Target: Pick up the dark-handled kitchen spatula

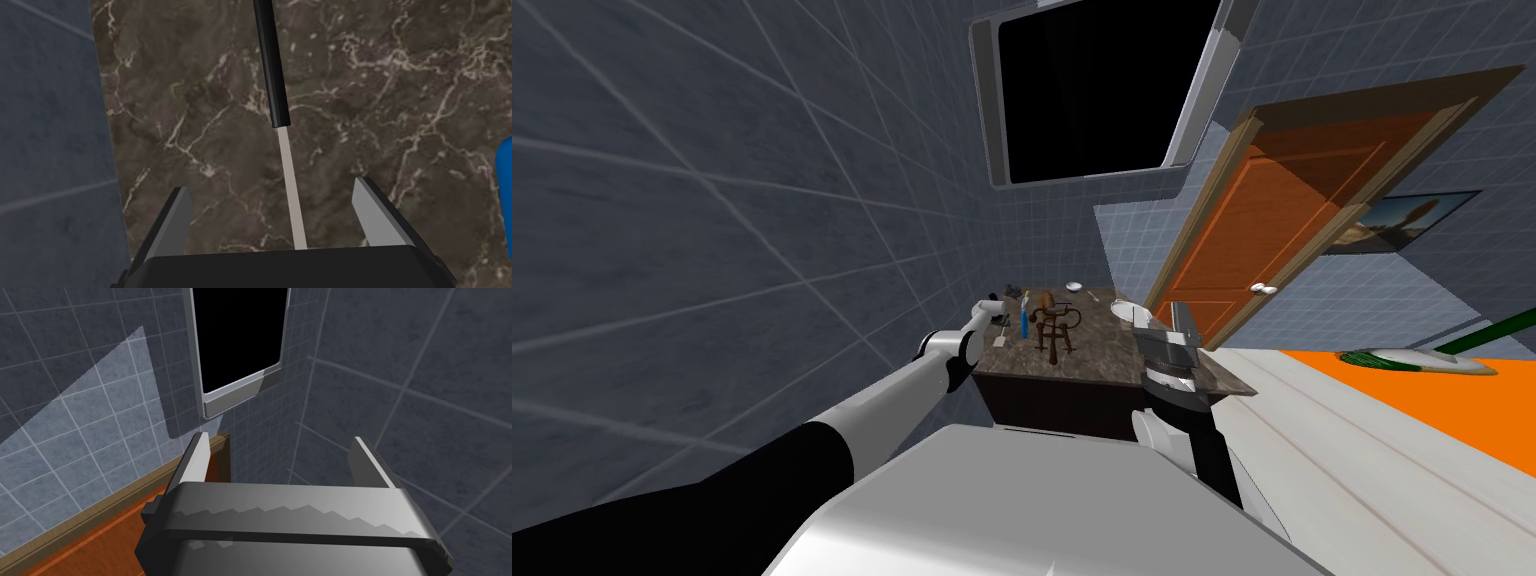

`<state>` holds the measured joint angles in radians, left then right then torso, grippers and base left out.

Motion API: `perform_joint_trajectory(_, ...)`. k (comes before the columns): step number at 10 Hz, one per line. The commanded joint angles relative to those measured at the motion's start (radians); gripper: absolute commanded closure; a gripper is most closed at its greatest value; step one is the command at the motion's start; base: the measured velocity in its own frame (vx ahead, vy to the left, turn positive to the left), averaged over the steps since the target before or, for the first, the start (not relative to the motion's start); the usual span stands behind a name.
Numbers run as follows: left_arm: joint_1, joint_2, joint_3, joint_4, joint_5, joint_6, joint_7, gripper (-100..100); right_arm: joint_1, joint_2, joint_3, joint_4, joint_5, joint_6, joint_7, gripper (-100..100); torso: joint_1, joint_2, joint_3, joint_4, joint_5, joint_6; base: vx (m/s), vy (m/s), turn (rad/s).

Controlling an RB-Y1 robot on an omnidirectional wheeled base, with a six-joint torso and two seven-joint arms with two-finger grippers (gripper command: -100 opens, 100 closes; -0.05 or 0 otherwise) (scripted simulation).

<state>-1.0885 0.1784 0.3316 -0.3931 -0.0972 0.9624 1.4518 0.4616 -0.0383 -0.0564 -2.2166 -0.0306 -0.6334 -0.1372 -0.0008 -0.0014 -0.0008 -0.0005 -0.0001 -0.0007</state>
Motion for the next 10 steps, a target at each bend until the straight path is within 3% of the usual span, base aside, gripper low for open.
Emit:
perform_joint_trajectory(1,0.007,-0.004,0.004,-0.016,0.001,0.039,0.018,-100,0.0,0.0,0.0,0.0,0.0,0.0,0.0,0,0.0,0.0,0.0,0.0,0.0,0.0,0.023,-0.004,-0.011)
perform_joint_trajectory(2,-0.01,-0.001,0.011,0.017,0.002,0.063,0.044,-100,0.0,0.0,0.0,0.0,0.0,0.0,0.0,0,0.0,0.0,0.0,0.0,0.0,0.0,0.02,-0.005,-0.01)
perform_joint_trajectory(6,-0.035,0.005,0.022,0.068,0.004,0.099,0.084,-100,0.0,0.0,0.0,0.0,0.0,0.0,0.0,0,0.0,0.001,0.001,0.0,0.0,0.0,0.012,-0.002,-0.008)
perform_joint_trajectory(8,-0.035,0.005,0.022,0.068,0.004,0.099,0.084,-100,0.0,0.0,0.0,0.0,0.0,0.0,0.0,0,0.001,0.001,0.001,0.0,0.0,0.0,0.005,0.0,-0.002)
perform_joint_trajectory(9,-0.048,0.01,0.028,0.096,0.004,0.12,0.107,-100,0.0,0.0,0.0,0.0,0.0,0.0,0.0,0,0.001,0.001,0.001,0.0,0.0,0.0,0.012,0.004,-0.01)
perform_joint_trajectory(10,-0.048,0.01,0.028,0.078,0.004,0.12,0.107,-100,0.0,0.0,0.0,0.0,0.0,0.0,0.0,0,0.001,0.001,0.001,0.0,0.0,0.0,0.012,0.002,-0.005)
